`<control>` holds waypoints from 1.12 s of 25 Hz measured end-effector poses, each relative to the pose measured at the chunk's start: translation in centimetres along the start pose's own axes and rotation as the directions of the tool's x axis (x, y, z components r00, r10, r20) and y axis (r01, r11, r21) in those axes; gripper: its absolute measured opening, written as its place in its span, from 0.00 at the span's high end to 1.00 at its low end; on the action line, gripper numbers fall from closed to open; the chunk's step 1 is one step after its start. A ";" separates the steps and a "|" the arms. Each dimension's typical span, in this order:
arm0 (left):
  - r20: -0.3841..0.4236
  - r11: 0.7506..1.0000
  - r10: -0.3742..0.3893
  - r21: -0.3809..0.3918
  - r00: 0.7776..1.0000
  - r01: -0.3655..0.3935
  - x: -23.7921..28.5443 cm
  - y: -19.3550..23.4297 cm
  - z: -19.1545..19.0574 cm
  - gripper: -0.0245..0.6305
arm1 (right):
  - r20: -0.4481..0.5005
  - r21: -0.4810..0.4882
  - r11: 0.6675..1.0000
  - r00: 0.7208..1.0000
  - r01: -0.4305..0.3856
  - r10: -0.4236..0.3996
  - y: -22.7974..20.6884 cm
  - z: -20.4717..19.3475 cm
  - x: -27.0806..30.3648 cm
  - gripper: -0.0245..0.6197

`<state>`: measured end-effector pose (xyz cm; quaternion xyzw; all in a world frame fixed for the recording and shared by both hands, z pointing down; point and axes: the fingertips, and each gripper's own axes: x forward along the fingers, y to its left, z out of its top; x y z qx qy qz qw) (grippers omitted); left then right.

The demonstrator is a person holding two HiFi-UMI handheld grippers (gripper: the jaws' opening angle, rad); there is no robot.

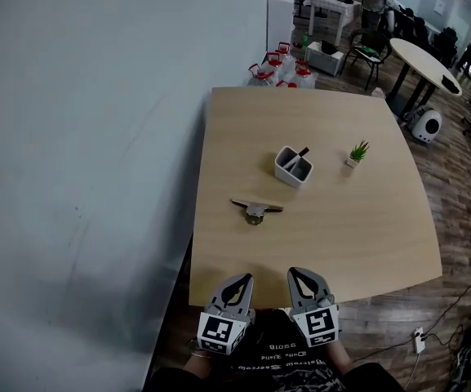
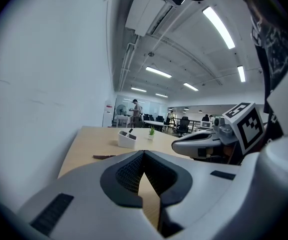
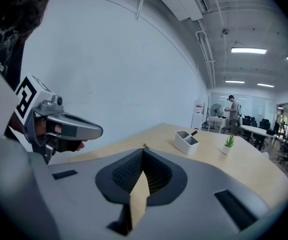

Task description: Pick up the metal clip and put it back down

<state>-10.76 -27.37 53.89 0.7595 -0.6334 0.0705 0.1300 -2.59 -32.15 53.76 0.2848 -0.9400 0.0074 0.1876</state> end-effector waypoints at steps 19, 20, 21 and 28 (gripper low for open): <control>0.004 0.999 -0.028 0.020 1.000 0.028 3.6 -0.6 0.7 0.95 | -0.008 -0.027 0.999 0.999 0.031 -0.032 -3.5 -0.3 0.6 0.94; 0.003 0.999 -0.026 0.020 1.000 0.026 3.8 -0.6 0.7 0.95 | -0.010 -0.028 0.999 0.999 0.033 -0.034 -3.6 -0.4 0.7 0.94; 0.002 1.000 -0.022 0.019 1.000 0.022 3.9 -0.5 0.7 0.95 | -0.013 -0.029 0.999 0.999 0.035 -0.035 -3.8 -0.5 0.8 0.94; -0.016 1.000 0.001 0.014 1.000 -0.001 4.1 0.0 0.6 0.95 | -0.028 -0.008 0.999 0.999 0.046 -0.046 -4.7 -0.7 1.2 0.94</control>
